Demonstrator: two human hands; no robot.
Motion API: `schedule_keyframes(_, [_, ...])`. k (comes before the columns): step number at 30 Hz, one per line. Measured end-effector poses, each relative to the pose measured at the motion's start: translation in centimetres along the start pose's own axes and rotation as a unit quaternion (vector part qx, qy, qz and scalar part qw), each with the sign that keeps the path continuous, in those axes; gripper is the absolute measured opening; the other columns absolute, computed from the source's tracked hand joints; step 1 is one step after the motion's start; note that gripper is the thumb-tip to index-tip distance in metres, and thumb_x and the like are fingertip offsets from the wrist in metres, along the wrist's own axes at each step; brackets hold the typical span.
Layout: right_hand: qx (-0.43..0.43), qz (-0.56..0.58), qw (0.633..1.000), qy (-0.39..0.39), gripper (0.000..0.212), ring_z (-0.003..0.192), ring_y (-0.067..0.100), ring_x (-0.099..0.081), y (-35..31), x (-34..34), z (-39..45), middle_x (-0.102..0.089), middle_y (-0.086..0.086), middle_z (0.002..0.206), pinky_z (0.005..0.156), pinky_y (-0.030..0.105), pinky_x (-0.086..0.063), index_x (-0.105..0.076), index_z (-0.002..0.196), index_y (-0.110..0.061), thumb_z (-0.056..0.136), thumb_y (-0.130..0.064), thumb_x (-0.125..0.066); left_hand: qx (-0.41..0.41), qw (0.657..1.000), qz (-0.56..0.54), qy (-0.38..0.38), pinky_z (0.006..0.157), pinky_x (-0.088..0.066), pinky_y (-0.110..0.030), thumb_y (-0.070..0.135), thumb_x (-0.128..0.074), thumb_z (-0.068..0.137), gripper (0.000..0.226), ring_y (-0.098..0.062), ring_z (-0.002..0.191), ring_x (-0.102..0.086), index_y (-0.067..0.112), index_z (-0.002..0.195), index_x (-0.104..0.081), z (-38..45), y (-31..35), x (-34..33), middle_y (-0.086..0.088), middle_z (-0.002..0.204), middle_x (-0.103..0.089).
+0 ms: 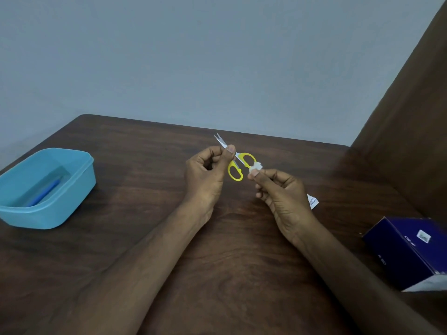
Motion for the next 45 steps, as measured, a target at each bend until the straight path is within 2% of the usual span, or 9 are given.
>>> schedule_keyframes(8, [-0.003,-0.004,1.000,-0.005,0.007,0.071,0.007,-0.057,0.1,0.1,0.0,-0.079,0.006,0.092,0.063,0.024,-0.048,-0.083,0.089,-0.013,0.088,-0.020,-0.083,0.025,1.000,0.001,-0.015,0.069,-0.046,-0.011,0.028,-0.078,0.098,0.026,0.001,0.067,-0.058,0.004,0.089,-0.081,-0.1,-0.4,0.0,0.006,0.072,-0.073])
schedule_keyframes(15, [0.011,-0.016,1.000,-0.012,0.007,0.068,0.011,-0.055,0.1,-0.1,0.3,-0.070,0.007,0.082,0.060,0.027,-0.045,-0.085,0.095,-0.015,0.092,-0.019,-0.081,-0.006,0.995,0.058,-0.085,0.069,-0.044,-0.032,0.030,-0.082,0.095,0.028,-0.016,0.071,-0.055,0.009,0.077,-0.077,-0.6,-0.5,-1.6,-0.008,0.071,-0.073])
schedule_keyframes(19, [-0.007,-0.011,1.000,-0.016,0.004,0.067,0.009,-0.055,0.0,0.1,0.3,-0.071,0.008,0.085,0.059,0.027,-0.045,-0.084,0.089,-0.010,0.090,-0.014,-0.082,-0.002,0.997,0.050,-0.055,0.065,-0.044,-0.022,0.027,-0.080,0.097,0.025,-0.010,0.069,-0.054,0.011,0.078,-0.078,-0.6,-0.3,-1.1,-0.002,0.070,-0.071])
schedule_keyframes(26, [0.002,-0.013,1.000,0.013,0.024,0.065,0.009,-0.055,-0.6,1.3,0.6,-0.075,0.009,0.089,0.059,0.026,-0.046,-0.077,0.070,-0.016,0.092,-0.008,-0.078,0.022,0.999,0.028,0.013,0.054,-0.033,-0.013,0.026,-0.077,0.099,0.029,0.000,0.053,-0.038,0.014,0.074,-0.074,0.3,-0.6,0.3,0.017,0.053,-0.051])
schedule_keyframes(32, [0.092,-0.173,0.978,0.068,0.022,0.058,0.013,-0.059,-1.5,2.9,1.1,-0.068,0.019,0.074,0.059,0.032,-0.050,-0.065,0.081,0.004,0.091,-0.011,-0.079,0.022,0.999,0.028,0.004,0.055,-0.036,-0.012,0.026,-0.078,0.099,0.028,0.003,0.052,-0.046,0.001,0.087,-0.080,0.2,-0.7,0.0,0.012,0.058,-0.062])
schedule_keyframes(36, [0.149,-0.318,0.936,0.012,0.019,0.062,0.022,-0.068,-1.9,1.7,0.4,-0.072,0.004,0.067,0.067,0.041,-0.055,-0.072,0.081,-0.013,0.093,-0.027,-0.069,0.025,0.999,0.025,-0.014,0.056,-0.042,-0.012,0.026,-0.078,0.098,0.025,0.005,0.052,-0.054,0.004,0.089,-0.081,-0.1,-0.6,-0.2,0.011,0.064,-0.073])
schedule_keyframes(39, [0.195,-0.394,0.898,0.000,0.031,0.053,0.008,-0.044,-2.5,0.8,-0.3,-0.050,-0.001,0.057,0.058,0.033,-0.039,-0.056,0.066,-0.010,0.088,-0.017,-0.076,0.039,0.999,0.018,-0.032,0.054,-0.043,-0.017,0.028,-0.080,0.097,0.024,-0.002,0.059,-0.054,0.007,0.086,-0.081,-0.2,-0.6,-0.4,0.006,0.072,-0.077])
schedule_keyframes(42, [0.208,-0.366,0.907,0.008,0.034,0.056,0.006,-0.046,-2.7,0.8,-0.4,-0.052,-0.003,0.064,0.058,0.031,-0.037,-0.048,0.058,-0.011,0.077,-0.014,-0.077,0.044,0.998,0.020,-0.040,0.054,-0.047,-0.019,0.027,-0.081,0.096,0.021,-0.011,0.068,-0.059,0.010,0.083,-0.080,-0.2,-0.7,-0.5,-0.002,0.078,-0.080])
schedule_keyframes(45, [0.209,-0.315,0.926,0.016,0.040,0.058,0.019,-0.044,-2.9,0.8,-0.5,-0.048,0.005,0.063,0.059,0.040,-0.037,-0.041,0.056,-0.011,0.076,-0.017,-0.074,0.043,0.998,0.017,-0.051,0.056,-0.051,-0.019,0.024,-0.081,0.096,0.021,-0.007,0.064,-0.065,0.007,0.085,-0.080,-0.2,-1.1,-0.6,-0.003,0.076,-0.079])
Point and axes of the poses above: each hand's wrist, its own z-axis towards the middle knuckle, its own x-axis out of the back of the hand, y = z × x, the point moved 7 cm from there along z, towards the middle knuckle
